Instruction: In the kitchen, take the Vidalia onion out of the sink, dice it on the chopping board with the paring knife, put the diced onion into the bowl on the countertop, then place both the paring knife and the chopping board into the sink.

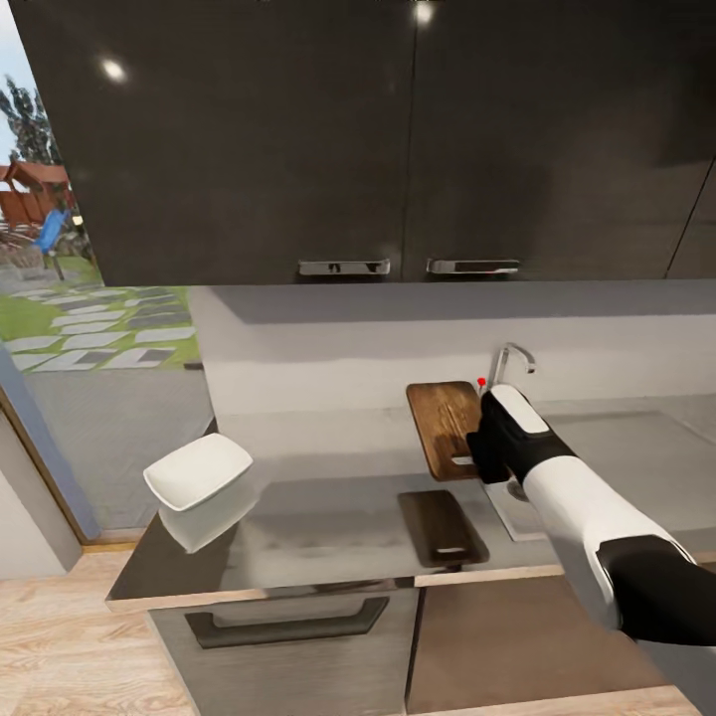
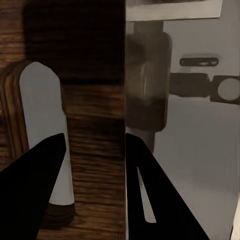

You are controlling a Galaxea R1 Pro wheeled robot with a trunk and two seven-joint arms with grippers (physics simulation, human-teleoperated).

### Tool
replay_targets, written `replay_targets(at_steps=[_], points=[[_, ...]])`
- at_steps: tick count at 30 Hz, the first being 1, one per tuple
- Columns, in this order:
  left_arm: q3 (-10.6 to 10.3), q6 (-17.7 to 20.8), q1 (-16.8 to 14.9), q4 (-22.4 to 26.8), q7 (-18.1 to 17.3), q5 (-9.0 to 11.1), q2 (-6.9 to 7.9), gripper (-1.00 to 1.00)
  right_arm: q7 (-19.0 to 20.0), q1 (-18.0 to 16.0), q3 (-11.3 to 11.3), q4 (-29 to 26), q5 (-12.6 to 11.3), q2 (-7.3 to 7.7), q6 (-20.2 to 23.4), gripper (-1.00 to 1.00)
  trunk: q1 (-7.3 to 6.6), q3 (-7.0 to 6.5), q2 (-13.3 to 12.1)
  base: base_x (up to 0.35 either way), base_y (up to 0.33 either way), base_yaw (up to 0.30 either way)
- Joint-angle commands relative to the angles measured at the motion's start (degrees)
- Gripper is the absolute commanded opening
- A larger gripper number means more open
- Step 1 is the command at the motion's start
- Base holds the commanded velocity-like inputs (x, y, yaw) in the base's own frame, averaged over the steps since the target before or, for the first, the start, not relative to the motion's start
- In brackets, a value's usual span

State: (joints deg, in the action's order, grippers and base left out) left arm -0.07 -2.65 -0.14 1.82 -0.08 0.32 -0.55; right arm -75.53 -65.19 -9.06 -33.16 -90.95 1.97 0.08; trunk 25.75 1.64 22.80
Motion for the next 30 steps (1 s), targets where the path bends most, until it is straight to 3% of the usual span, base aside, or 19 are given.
replay_targets(at_steps=[1,10,20,21,24,26,30], points=[[-0.01,-0.47,-0.01,0.02,-0.01,0.03,0.01,1.00,-0.18,-0.05,-0.55,-0.05,-0.46,0.12,0.35,-1.00,0.04,0.12,0.12,0.000,0.000,0.000],[-0.02,-1.43,-0.01,0.02,0.00,0.03,-0.04,1.00,-0.30,-0.02,-0.63,-0.06,-0.46,0.13,3.18,-1.00,0.04,0.12,0.12,0.000,0.000,0.000],[-0.02,-1.43,0.03,0.02,0.08,0.03,-0.13,1.00,-0.32,-0.02,-3.88,-0.06,-0.54,-0.04,6.35,-1.00,0.04,0.12,0.12,0.000,0.000,0.000],[-0.02,-1.41,0.02,0.02,0.08,0.03,-0.14,1.00,-0.30,-0.02,-8.85,-0.06,-0.54,-0.04,39.09,-1.00,0.04,0.12,0.12,0.000,0.000,0.000],[-0.02,-1.42,-0.01,0.02,0.08,0.03,-0.18,1.00,-0.25,0.00,-9.03,-0.19,-0.56,-0.04,42.49,-1.00,0.04,0.12,0.12,0.000,0.000,0.000],[-0.02,-1.43,0.00,0.02,0.15,0.03,-0.22,1.00,-0.17,-0.02,-9.45,-0.44,-0.56,-0.09,48.81,-1.00,0.04,0.12,0.12,0.000,0.000,0.000],[-0.02,-1.41,0.00,0.02,0.17,0.03,-0.23,1.00,-0.15,-0.01,-9.66,-0.49,-0.55,-0.08,51.78,-1.00,0.04,0.12,0.12,0.000,0.000,0.000]])
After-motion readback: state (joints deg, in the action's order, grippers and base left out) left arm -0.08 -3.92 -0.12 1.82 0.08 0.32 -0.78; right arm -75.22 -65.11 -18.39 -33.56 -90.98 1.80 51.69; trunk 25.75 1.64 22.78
